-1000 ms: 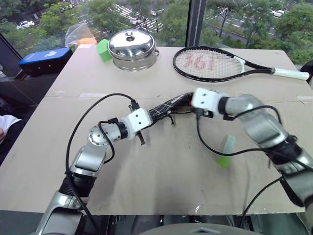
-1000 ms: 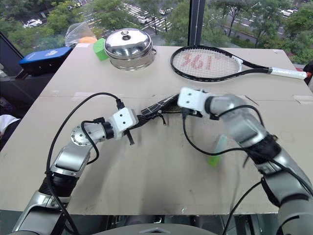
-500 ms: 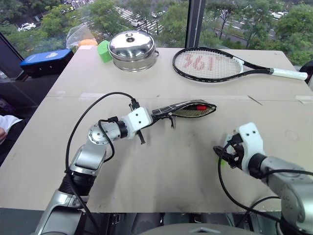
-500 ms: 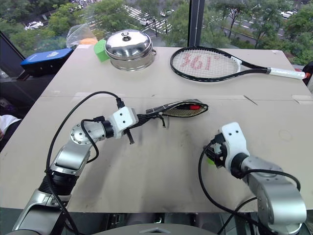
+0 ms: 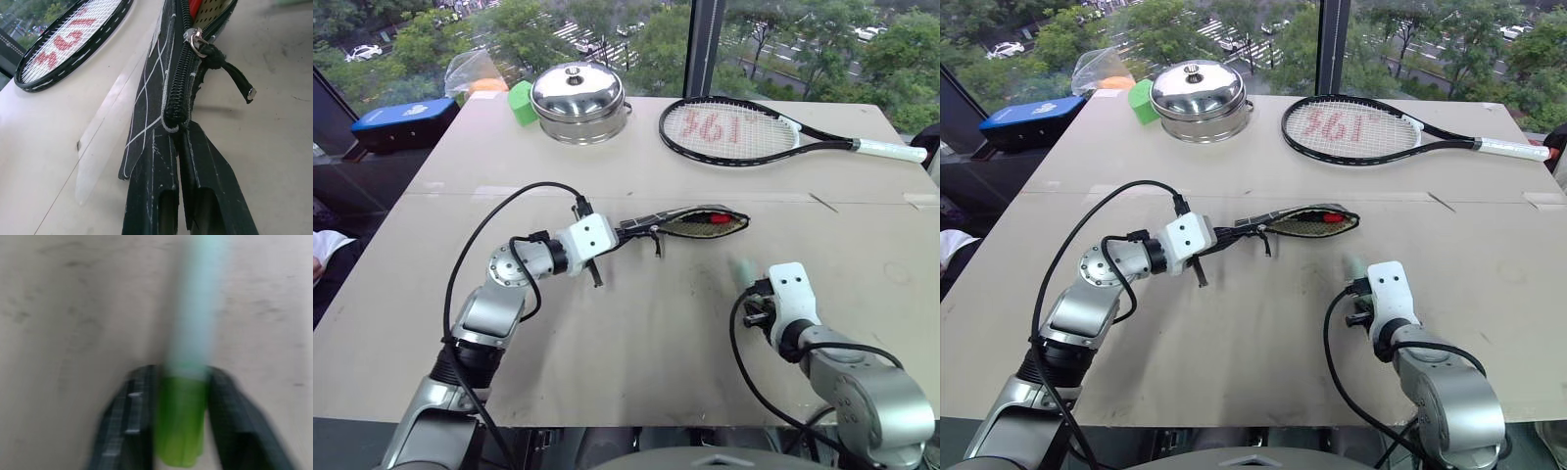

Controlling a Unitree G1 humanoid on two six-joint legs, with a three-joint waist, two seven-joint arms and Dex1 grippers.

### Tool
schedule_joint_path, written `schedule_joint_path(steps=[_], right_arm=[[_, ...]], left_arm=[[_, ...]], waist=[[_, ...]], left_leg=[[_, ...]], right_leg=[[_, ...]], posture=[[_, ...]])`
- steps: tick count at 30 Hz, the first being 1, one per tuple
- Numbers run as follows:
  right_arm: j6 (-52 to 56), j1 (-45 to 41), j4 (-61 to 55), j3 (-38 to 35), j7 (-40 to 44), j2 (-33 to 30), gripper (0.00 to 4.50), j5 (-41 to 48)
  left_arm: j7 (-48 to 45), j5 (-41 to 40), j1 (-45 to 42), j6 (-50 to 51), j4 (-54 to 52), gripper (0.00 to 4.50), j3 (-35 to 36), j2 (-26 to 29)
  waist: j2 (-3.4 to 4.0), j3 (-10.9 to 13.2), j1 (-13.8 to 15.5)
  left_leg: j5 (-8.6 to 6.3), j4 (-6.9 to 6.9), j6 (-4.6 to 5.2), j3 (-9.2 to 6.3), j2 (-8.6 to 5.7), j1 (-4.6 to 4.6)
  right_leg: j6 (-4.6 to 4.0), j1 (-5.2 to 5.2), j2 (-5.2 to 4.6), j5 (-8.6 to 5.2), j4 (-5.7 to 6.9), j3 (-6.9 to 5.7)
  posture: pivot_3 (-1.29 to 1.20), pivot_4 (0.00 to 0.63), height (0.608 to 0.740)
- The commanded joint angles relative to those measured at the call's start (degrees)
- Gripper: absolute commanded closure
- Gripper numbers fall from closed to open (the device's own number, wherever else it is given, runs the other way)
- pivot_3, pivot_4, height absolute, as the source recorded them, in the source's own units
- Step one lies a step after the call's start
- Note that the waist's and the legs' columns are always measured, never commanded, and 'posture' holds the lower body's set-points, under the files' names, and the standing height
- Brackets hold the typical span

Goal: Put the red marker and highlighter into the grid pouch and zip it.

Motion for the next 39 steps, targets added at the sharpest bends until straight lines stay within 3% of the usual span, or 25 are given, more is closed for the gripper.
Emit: schedule_joint_path(steps=[1,7,11,14,20,26,29,31,33,35,39], right_arm=[[1.1,0.7,-0.7,-0.8,0.9,-8.7,4.21,0.1],[-11.6,-4.6,-4.1,0.4,11.9,-29.4,4.21,5.0],[-24.6,-13.1,0.0,8.5,20.2,-46.8,4.21,2.6],[-33.0,-20.5,4.6,14.9,24.9,-51.7,4.21,0.1],[-43.7,-35.8,17.2,27.1,31.3,-50.2,4.21,-9.6],[-57.9,-48.1,35.6,38.4,36.0,-39.5,4.21,-21.9],[-63.6,-49.6,41.1,38.5,37.7,-35.9,2.75,-23.7],[-66.7,-48.9,42.8,36.5,37.2,-35.7,1.69,-25.1],[-66.3,-46.5,41.5,32.1,37.7,-36.6,0.91,-23.5],[-57.2,-42.0,35.8,23.4,40.3,-34.9,0.91,-15.5],[-20.1,-36.0,16.9,0.1,46.4,-23.4,0.91,5.1]], left_arm=[[0.4,-0.5,0.0,-0.6,-2.0,4.50,0.9,0.5],[0.7,-0.6,0.1,-0.5,-2.2,4.50,0.7,0.3],[0.5,-0.7,-0.1,-0.3,-2.5,4.50,0.5,0.1],[0.4,-0.6,-0.4,-0.4,-2.6,4.50,0.2,0.0],[0.1,-0.7,-0.8,-0.5,-3.6,4.50,-0.5,-0.5],[-0.1,-0.9,0.1,-0.8,-5.7,4.50,-1.5,-0.9],[0.2,-0.8,0.4,-0.6,-6.0,4.50,-1.6,-1.0],[0.6,-1.0,0.7,-0.3,-6.1,4.50,-1.2,-1.1],[1.0,-1.4,0.9,0.5,-5.9,4.50,-0.7,-1.3],[1.3,-1.7,0.5,1.7,-5.5,4.50,-0.5,-1.6],[1.5,-1.9,-1.0,2.9,-4.0,4.50,-0.5,-2.1]], waist=[[0.03,0.0,0.1],[0.15,0.1,-0.2],[0.23,0.2,-0.7],[0.14,0.2,-0.9],[0.16,0.3,-1.0],[0.18,0.3,-1.5],[0.18,0.3,-1.4],[0.18,0.3,-1.0],[0.19,0.3,-0.7],[0.18,0.3,-0.2],[0.19,0.3,0.0]], left_leg=[[0.00,0.00,0.01,-0.01,0.00,-0.01],[-0.02,0.00,0.05,0.05,-0.03,-0.02],[-0.02,-0.05,0.04,0.00,0.02,0.04],[-0.02,-0.11,0.04,-0.02,0.03,0.03],[-0.01,-0.03,0.03,0.06,0.05,-0.03],[0.04,0.00,-0.06,0.15,0.02,-0.02],[0.15,-0.01,-0.24,0.14,0.01,-0.02],[0.15,-0.02,-0.25,0.10,0.02,-0.05],[0.15,-0.02,-0.24,0.12,0.03,-0.08],[0.14,-0.01,-0.24,0.14,0.02,-0.09],[0.15,0.05,-0.24,0.09,0.06,-0.08]], right_leg=[[0.00,0.01,0.00,0.00,0.00,-0.01],[0.00,-0.01,-0.04,-0.01,-0.05,0.06],[0.02,-0.05,0.10,-0.02,0.00,0.03],[0.01,-0.06,0.13,-0.02,-0.03,-0.01],[0.25,-0.06,0.06,0.10,-0.09,0.05],[0.25,-0.07,0.05,0.11,-0.07,0.08],[0.26,-0.07,0.11,0.12,-0.02,0.06],[0.26,-0.07,0.10,0.12,-0.01,-0.03],[0.26,-0.07,0.04,0.12,-0.02,-0.03],[0.27,-0.05,0.01,0.13,-0.06,-0.02],[0.26,-0.02,0.03,0.14,0.07,-0.03]], posture=[[0.00,0.150,0.740],[0.00,0.150,0.740],[0.00,0.150,0.740],[0.00,0.150,0.740],[0.00,0.150,0.740],[0.00,0.150,0.740],[0.00,0.150,0.740],[0.00,0.150,0.740],[0.00,0.150,0.740],[0.00,0.150,0.740],[0.00,0.150,0.740]])
